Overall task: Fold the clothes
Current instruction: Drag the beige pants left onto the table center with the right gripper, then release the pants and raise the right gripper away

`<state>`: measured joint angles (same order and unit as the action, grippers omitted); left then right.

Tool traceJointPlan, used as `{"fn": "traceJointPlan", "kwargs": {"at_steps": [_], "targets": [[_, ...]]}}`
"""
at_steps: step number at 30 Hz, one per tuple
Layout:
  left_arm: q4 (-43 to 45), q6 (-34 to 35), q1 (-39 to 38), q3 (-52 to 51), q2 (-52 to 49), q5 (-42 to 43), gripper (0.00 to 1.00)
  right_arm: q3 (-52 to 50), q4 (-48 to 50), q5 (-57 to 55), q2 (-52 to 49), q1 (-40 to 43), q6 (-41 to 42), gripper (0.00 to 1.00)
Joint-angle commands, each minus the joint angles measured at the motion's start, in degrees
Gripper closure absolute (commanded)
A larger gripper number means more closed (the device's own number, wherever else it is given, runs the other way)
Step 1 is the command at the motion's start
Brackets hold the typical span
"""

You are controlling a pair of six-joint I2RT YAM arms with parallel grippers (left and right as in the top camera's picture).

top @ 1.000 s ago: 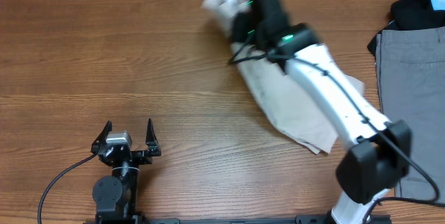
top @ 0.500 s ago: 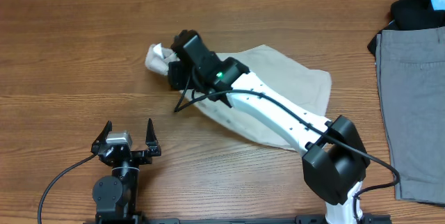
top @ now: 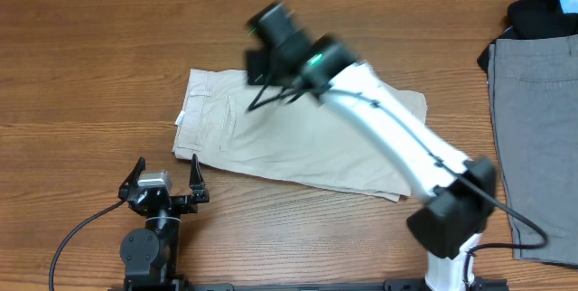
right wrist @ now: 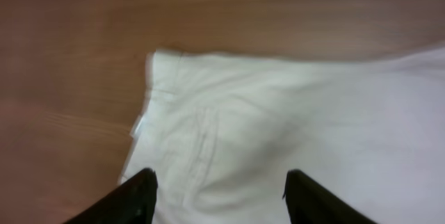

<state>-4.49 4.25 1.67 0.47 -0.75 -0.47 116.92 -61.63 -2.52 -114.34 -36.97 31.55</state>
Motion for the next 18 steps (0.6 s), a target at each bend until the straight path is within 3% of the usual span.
{"fn": "traceJointPlan", "kwargs": {"at_steps": [1, 3, 4, 9, 18], "targets": [[0.0, -0.9, 0.7, -0.2, 0.5, 0.3, 0.0, 5.6, -6.9, -4.8, 4.9, 7.0, -0.3, 0.33], [0.0, -0.9, 0.7, -0.2, 0.5, 0.3, 0.0, 5.7, -13.8, -4.5, 5.4, 13.0, -0.3, 0.04], [0.0, -0.9, 0.7, -0.2, 0.5, 0.3, 0.0, 5.6, -16.8, -4.5, 5.3, 15.3, -0.3, 0.0], [0.0, -0.9, 0.7, -0.2, 0.5, 0.3, 0.0, 1.9, -28.0, -3.4, 3.8, 24.1, -0.3, 0.0], [0.0, -0.9, 0.7, -0.2, 0.5, 0.3, 0.0, -4.0, -27.6, 2.7, 3.8, 27.1, 0.2, 0.03]]}}
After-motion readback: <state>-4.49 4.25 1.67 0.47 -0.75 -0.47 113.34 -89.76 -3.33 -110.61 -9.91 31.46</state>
